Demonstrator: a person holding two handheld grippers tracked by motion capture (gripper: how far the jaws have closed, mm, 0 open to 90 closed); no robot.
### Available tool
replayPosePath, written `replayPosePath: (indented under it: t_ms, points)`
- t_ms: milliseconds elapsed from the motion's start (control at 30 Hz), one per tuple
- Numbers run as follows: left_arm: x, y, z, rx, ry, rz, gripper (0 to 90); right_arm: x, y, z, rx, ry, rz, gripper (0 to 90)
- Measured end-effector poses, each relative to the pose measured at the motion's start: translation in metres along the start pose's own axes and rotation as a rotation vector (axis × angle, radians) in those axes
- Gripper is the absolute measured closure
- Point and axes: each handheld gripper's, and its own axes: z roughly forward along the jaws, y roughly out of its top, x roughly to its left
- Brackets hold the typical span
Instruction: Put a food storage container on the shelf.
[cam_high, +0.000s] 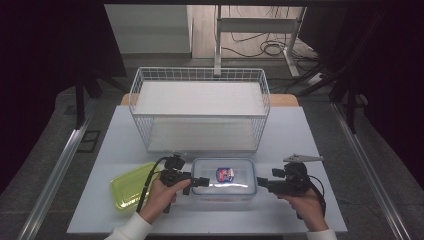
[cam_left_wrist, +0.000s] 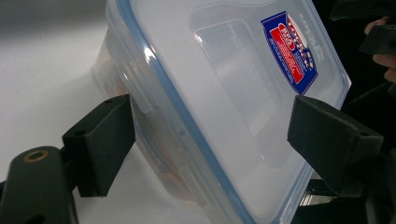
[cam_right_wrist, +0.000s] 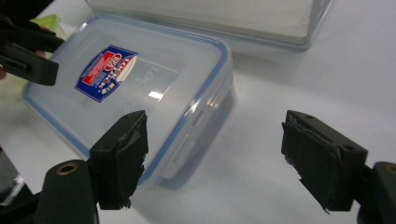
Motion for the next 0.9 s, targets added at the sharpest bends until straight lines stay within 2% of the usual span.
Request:
replayPosePath:
  t_ms: [33, 133, 267, 433, 533, 667, 700, 800, 900]
  points:
    - [0.000, 0.000, -0.001, 0.002, 0.000, 0.003, 15.3, 0.000, 0.000, 0.000, 0.000, 0.000, 0.000, 22.4]
    - [-0.001, 0.000, -0.002, -0.007, 0.007, 0.009, 17.1, -0.005, 0.001, 0.010, 0.007, 0.038, 0.056, 20.6]
    - [-0.001, -0.001, -0.004, -0.019, 0.005, 0.013, 20.2, -0.008, 0.003, 0.029, 0.033, 0.127, 0.110, 20.2]
    - [0.001, -0.001, -0.005, -0.026, -0.002, 0.007, 22.7, -0.011, 0.005, 0.045, 0.069, 0.173, 0.149, 19.4]
    - [0.001, -0.001, -0.005, -0.026, -0.002, 0.005, 23.0, -0.011, 0.005, 0.046, 0.071, 0.186, 0.155, 19.5]
    - [0.001, -0.001, -0.006, -0.026, -0.002, 0.005, 23.5, -0.010, 0.004, 0.049, 0.092, 0.241, 0.188, 26.3]
    - [0.001, -0.001, -0.006, -0.026, -0.002, 0.005, 23.6, -0.010, 0.004, 0.049, 0.092, 0.241, 0.188, 26.3]
    - [0.000, -0.002, -0.006, -0.027, 0.002, 0.009, 23.7, -0.013, 0.003, 0.051, 0.106, 0.275, 0.236, 27.6]
    - [-0.001, -0.002, -0.007, -0.024, 0.007, 0.021, 23.9, -0.014, 0.003, 0.051, 0.108, 0.280, 0.244, 29.3]
